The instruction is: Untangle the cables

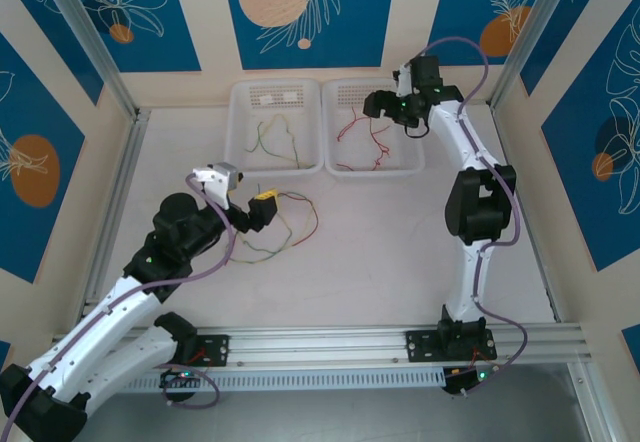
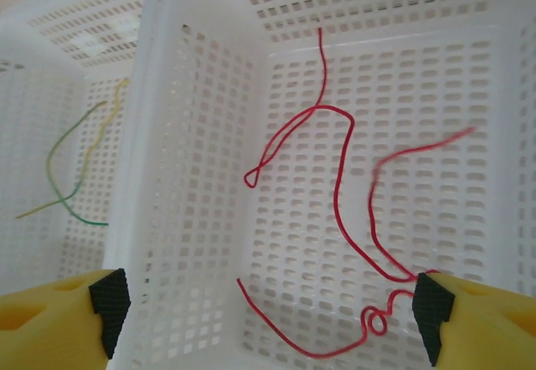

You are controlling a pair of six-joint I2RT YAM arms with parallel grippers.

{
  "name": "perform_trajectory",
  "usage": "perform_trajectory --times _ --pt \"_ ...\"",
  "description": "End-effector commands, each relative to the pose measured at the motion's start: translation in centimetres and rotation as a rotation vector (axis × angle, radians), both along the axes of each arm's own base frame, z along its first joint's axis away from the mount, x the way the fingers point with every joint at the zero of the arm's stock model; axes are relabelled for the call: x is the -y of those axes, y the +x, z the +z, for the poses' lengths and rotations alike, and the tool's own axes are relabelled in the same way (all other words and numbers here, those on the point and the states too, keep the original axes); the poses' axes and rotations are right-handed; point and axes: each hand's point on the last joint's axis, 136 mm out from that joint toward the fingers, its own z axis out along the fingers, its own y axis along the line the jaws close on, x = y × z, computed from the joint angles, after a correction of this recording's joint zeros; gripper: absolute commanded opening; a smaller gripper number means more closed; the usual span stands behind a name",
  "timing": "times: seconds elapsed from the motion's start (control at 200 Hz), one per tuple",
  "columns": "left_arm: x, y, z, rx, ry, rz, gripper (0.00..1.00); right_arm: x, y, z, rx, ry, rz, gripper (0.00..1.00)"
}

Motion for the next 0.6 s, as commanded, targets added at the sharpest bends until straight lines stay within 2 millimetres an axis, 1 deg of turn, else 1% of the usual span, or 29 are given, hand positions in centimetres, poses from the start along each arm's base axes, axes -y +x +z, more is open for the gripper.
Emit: perform_trajectory --times 0.0,0.015,0.035,0.045,0.065,0.11,0.12,0.15,0.165,0.175,0.24,0.245,0.285,0.3,0.34,0.385,0.44,0.48,0.53,0.595 --pt "-0.5 0.2 -1.2 -0.016 0.038 0.031 0.97 -0.2 -3.1 5.6 0.115 -0.144 -0.010 0.90" --pt "-0.5 0.2 -1.5 -0.023 0.043 0.035 0.97 -0.8 -3.5 5.8 0.135 -0.151 0.009 0.89" --pt "-0.6 0.3 -1.8 -0.034 0.052 0.040 0.97 -1.6 -4.3 7.0 0.178 -0.156 0.035 0.89" --pt "-0.6 0.3 -2.0 -0.040 0.055 0.043 0.97 -2.1 -4.6 7.0 0.192 -0.161 0.049 0.89" --pt "-0.7 0.4 -2.4 -0.054 0.065 0.050 0.97 -3.0 -5.6 7.8 0.239 -0.165 0.078 0.89" --pt "-0.9 0.6 -3.3 -0.084 0.083 0.069 0.96 -5.1 -7.9 8.7 0.329 -0.162 0.143 0.90" --pt "-1.0 0.6 -3.5 -0.090 0.087 0.072 0.95 -5.6 -8.2 9.4 0.364 -0.152 0.154 0.91" --pt "-1.1 0.7 -4.1 -0.107 0.096 0.081 0.92 -7.1 -9.9 8.8 0.399 -0.130 0.203 0.93" --pt "-1.2 0.8 -4.5 -0.117 0.103 0.087 0.89 -7.8 -10.8 9.8 0.441 -0.107 0.225 0.94" --pt "-1.3 0.8 -4.8 -0.123 0.108 0.093 0.87 -8.2 -11.5 9.3 0.444 -0.096 0.242 0.94" --pt "-2.7 1.5 -6.4 -0.181 0.115 0.194 0.74 -10.1 -14.8 8.3 0.463 0.023 0.275 0.94" --pt "-2.9 1.5 -6.5 -0.187 0.114 0.203 0.73 -10.2 -15.0 8.5 0.470 0.033 0.279 0.93" --pt "-3.5 1.7 -7.6 -0.219 0.121 0.249 0.67 -11.2 -16.9 6.9 0.443 0.124 0.302 0.91" --pt "-3.8 1.8 -8.0 -0.230 0.126 0.261 0.65 -11.8 -17.6 6.6 0.441 0.157 0.317 0.90" --pt "-4.0 1.9 -8.9 -0.259 0.142 0.280 0.62 -12.9 -19.2 4.9 0.428 0.210 0.344 0.88" --pt "-4.3 2.0 -10.2 -0.302 0.167 0.302 0.61 -14.1 -20.9 2.9 0.408 0.220 0.369 0.85" --pt "-4.1 2.1 -11.6 -0.361 0.205 0.303 0.61 -15.4 -22.6 0.5 0.379 0.166 0.400 0.81" --pt "-3.7 2.2 -12.6 -0.403 0.236 0.286 0.61 -15.9 -23.5 -1.1 0.355 0.107 0.408 0.79" --pt "-3.3 2.4 -13.8 -0.453 0.275 0.273 0.61 -16.3 -24.1 -2.8 0.323 0.062 0.407 0.74" --pt "-2.6 2.7 -14.8 -0.491 0.293 0.256 0.57 -16.2 -24.4 -4.8 0.255 0.048 0.409 0.68"
